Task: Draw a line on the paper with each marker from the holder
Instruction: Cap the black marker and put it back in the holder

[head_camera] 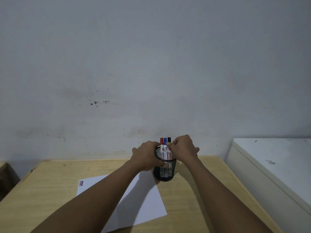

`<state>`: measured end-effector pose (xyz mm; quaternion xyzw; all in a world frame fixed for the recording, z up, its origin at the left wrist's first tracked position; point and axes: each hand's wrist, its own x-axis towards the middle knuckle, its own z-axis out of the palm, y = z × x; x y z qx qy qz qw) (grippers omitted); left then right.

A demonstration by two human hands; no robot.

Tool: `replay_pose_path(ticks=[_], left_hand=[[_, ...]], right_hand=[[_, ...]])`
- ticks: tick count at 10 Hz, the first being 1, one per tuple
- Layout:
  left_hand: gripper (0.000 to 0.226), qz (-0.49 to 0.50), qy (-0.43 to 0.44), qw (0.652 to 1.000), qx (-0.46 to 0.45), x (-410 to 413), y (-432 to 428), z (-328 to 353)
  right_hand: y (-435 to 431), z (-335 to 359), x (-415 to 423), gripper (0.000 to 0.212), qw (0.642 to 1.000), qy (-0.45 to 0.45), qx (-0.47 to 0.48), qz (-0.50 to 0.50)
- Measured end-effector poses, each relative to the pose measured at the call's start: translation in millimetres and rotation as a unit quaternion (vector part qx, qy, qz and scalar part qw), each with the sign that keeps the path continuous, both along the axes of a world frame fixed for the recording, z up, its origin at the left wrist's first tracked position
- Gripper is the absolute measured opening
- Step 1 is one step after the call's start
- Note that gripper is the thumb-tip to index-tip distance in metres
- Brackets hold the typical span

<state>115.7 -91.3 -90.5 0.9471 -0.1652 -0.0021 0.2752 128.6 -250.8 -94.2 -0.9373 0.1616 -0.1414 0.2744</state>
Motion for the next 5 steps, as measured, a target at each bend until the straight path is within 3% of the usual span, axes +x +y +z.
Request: replay_pose_path(ticks=[2, 5], left_hand=[[0.096, 0.006, -0.008, 1.0, 0.027, -2, 5, 2], [0.085, 0.026, -0.127, 0.987, 0.096, -47, 42, 53]], right_hand=[[4, 13, -19, 0.048, 1.0, -0.015, 0.006, 0.009], [33, 53, -77, 0.041, 0.994, -0.07, -0.036, 0.074]])
